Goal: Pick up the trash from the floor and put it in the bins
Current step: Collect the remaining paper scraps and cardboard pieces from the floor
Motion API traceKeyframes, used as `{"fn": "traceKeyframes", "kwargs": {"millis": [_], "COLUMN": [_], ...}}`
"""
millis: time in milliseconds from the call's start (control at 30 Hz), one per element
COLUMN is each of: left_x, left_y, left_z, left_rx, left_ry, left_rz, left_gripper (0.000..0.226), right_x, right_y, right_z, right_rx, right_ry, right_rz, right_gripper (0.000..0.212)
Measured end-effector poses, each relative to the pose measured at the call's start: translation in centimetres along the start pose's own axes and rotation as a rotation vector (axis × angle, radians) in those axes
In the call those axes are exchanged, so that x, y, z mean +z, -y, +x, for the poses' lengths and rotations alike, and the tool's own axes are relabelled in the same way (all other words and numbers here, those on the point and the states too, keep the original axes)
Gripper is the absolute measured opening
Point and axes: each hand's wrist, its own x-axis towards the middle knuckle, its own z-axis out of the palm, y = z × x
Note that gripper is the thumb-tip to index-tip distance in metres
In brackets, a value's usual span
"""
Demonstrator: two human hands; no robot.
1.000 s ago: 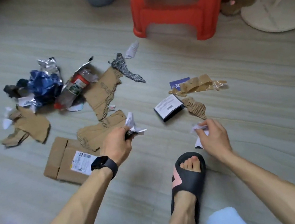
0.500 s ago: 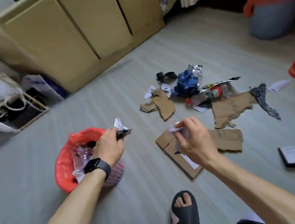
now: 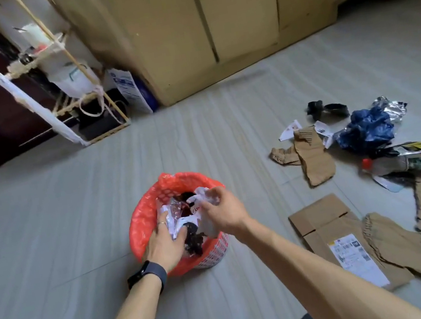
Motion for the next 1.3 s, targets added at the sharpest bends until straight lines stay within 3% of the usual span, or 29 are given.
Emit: {"fn": "traceKeyframes", "kwargs": {"millis": [67, 167, 300, 400, 633, 767, 1000, 1200, 1300], "left_x": [-0.6, -1.3, -0.4, 2.1, 12.1, 17.3, 21.9, 25.7, 29.7], "left_y": [0.5, 0.2, -2.7, -7.0, -20.0, -23.4, -22.1, -19.6, -19.4], "left_z": [0.4, 1.0, 0.6, -0.4, -8.0, -11.0, -11.9, -10.2, -8.6], "left_rx": [0.014, 0.032, 0.1, 0.265, 0.669, 0.836, 0.56, -0.001, -0.263], "left_ry": [0.019, 0.056, 0.059, 0.088, 0.356, 0.481, 0.634, 0.593, 0.54], "left_rz": [0.026, 0.13, 0.209, 0.219, 0.371, 0.482, 0.525, 0.162, -0.064], "left_gripper": [0.06, 0.056, 0.05, 0.049, 0.045, 0.043, 0.055, 0.087, 0.11], "right_x": [0.4, -1.3, -5.8, -10.8, -20.6, -23.3, -24.8, -26.4, -27.8], "right_y": [0.5, -0.7, -5.5, -9.9, -20.6, -24.7, -29.7, -31.5, -33.0], "right_z": [0.9, 1.1, -0.9, -4.8, -17.6, -22.6, -24.9, -20.3, -16.4], "right_rx": [0.031, 0.056, 0.141, 0.199, 0.42, 0.518, 0.6, 0.592, 0.551], "right_ry": [0.152, 0.166, 0.007, -0.139, -0.454, -0.559, -0.526, -0.399, -0.386], "right_rz": [0.125, 0.159, 0.091, 0.064, 0.033, -0.004, -0.19, -0.484, -0.634], "right_gripper": [0.047, 0.049, 0.037, 0.03, 0.028, 0.027, 0.047, 0.069, 0.067]}}
